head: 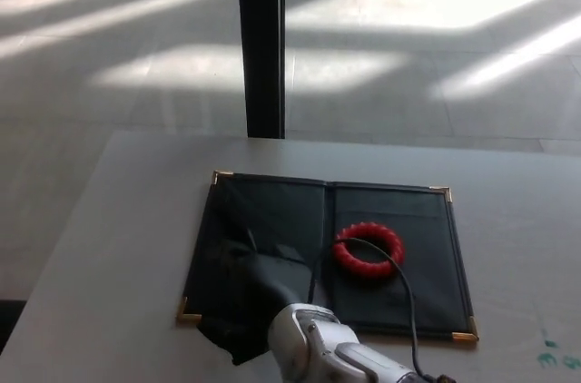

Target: There is a diary kept infront of the robot and the robot uses its right hand to grab its cover and puses it to the left to open it.

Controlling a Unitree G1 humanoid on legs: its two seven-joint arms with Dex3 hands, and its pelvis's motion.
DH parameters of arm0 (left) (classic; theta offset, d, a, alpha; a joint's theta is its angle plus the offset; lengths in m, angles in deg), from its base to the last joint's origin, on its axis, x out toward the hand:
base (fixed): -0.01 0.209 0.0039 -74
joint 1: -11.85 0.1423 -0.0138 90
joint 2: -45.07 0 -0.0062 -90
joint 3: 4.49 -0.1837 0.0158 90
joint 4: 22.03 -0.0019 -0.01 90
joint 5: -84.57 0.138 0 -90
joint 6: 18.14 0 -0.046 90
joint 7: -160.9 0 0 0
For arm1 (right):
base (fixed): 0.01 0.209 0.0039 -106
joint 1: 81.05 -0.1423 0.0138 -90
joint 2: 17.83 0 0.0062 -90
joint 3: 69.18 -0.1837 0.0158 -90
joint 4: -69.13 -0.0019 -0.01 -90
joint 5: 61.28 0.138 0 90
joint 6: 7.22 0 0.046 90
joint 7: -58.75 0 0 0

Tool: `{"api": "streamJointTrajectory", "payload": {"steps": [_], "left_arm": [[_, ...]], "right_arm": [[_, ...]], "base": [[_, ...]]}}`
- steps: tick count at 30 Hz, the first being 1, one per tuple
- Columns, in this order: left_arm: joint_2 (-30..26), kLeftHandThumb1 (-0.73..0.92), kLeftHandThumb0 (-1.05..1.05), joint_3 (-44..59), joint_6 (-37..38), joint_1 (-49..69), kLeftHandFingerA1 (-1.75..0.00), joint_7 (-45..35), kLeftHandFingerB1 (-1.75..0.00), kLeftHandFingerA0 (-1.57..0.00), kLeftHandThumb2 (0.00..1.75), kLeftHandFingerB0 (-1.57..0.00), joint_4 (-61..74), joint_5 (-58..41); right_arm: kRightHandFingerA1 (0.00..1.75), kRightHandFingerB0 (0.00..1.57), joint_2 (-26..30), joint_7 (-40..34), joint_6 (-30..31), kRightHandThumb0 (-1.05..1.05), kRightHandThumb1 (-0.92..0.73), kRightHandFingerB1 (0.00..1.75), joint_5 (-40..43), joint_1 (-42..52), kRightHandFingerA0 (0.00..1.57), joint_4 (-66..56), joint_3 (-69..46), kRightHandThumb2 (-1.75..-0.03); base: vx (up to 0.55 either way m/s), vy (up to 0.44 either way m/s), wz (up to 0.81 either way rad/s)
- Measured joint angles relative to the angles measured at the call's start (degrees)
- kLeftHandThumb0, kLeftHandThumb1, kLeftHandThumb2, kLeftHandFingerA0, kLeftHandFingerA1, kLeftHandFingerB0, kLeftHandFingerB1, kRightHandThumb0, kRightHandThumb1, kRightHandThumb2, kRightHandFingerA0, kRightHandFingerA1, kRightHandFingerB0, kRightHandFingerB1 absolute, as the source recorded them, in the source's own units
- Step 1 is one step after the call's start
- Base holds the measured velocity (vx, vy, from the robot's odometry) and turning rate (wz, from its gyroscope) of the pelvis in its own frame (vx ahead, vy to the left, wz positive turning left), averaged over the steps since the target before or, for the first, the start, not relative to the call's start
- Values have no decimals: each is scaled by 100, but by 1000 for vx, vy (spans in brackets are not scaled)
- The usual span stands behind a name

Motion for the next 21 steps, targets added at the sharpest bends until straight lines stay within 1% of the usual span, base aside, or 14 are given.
{"api": "streamJointTrajectory", "payload": {"steps": [6, 7, 8, 9, 10, 12, 13, 14, 15, 16, 18, 19, 20, 21], "left_arm": [[-52, 84, -63, -208, -34, -178, -44, -5, -41, -23, 64, -23, -4, 69], [-53, 84, -64, -229, -34, -199, -44, -9, -41, -26, 63, -26, -7, 72], [-54, 84, -64, -249, -34, -213, -44, -9, -41, -25, 64, -24, -10, 76], [-54, 83, -64, -265, -34, -222, -43, -10, -41, -26, 64, -25, -16, 80], [-54, 83, -64, -282, -34, -224, -43, -10, -41, -27, 64, -25, -23, 85], [-54, 82, -64, -306, -35, -225, -43, -10, -41, -27, 64, -25, -30, 94], [-54, 83, -64, -327, -35, -224, -42, -10, -40, -27, 64, -25, -37, 100], [-54, 84, -63, -338, -36, -223, -42, -10, -41, -26, 64, -25, -39, 104], [-55, 84, -63, -345, -36, -217, -43, -10, -41, -25, 64, -24, -39, 108], [-54, 84, -63, -353, -36, -209, -43, -10, -42, -25, 64, -24, -39, 112], [-54, 84, -63, -355, -36, -185, -43, -11, -42, -25, 64, -24, -40, 113], [-54, 83, -63, -355, -36, -167, -44, -11, -42, -27, 64, -26, -41, 113], [-54, 84, -64, -355, -36, -155, -44, -11, -42, -25, 65, -25, -41, 114], [-53, 83, -63, -355, -36, -145, -44, -11, -42, -26, 64, -26, -41, 113]], "right_arm": [[55, 9, -10, 302, 77, -40, -37, 55, -162, -90, 7, 20, 100, -107], [65, 18, -10, 357, 87, -103, -75, 56, -175, -101, 24, 20, 97, -109], [119, 14, -10, 405, 99, -105, -75, 50, -189, -112, 64, 19, 92, -123], [154, 17, -10, 432, 110, -101, -92, 52, -207, -133, 71, 16, 69, -71], [110, 3, -10, 459, 125, -89, -72, 49, -226, -171, 69, 13, 34, -121], [111, 8, -8, 490, 151, -95, -77, 47, -242, -213, 63, -10, -48, -124], [86, 15, -1, 537, 175, -97, -92, 46, -252, -227, 33, -38, -127, -79], [65, 17, 11, 574, 184, -92, -92, 45, -256, -229, 23, -71, -186, -81], [52, 1, 41, 632, 196, -40, -47, 50, -253, -229, 1, -133, -268, -112], [51, 0, 87, 713, 207, -38, -53, 49, -237, -229, 0, -224, -383, -115], [51, 0, 157, 878, 245, -38, -53, 49, -163, -228, 0, -383, -659, -115], [73, 38, 198, 965, 267, -85, -92, 87, -118, -228, 29, -473, -806, -77], [55, 17, 234, 1033, 300, -82, -92, 54, -62, -215, 13, -583, -1014, -77], [50, 12, 278, 1087, 344, -88, -92, 47, 10, -199, 10, -718, -1244, -76]], "base": [[0, 0, 0], [0, 0, 0], [0, 0, 0], [0, 0, 0], [0, 0, 0], [0, 0, 0], [0, 0, 0], [0, 0, 0], [0, 0, 0], [0, 0, 0], [0, 0, 0], [0, 0, 0], [0, 0, 0], [0, 0, 0]]}}
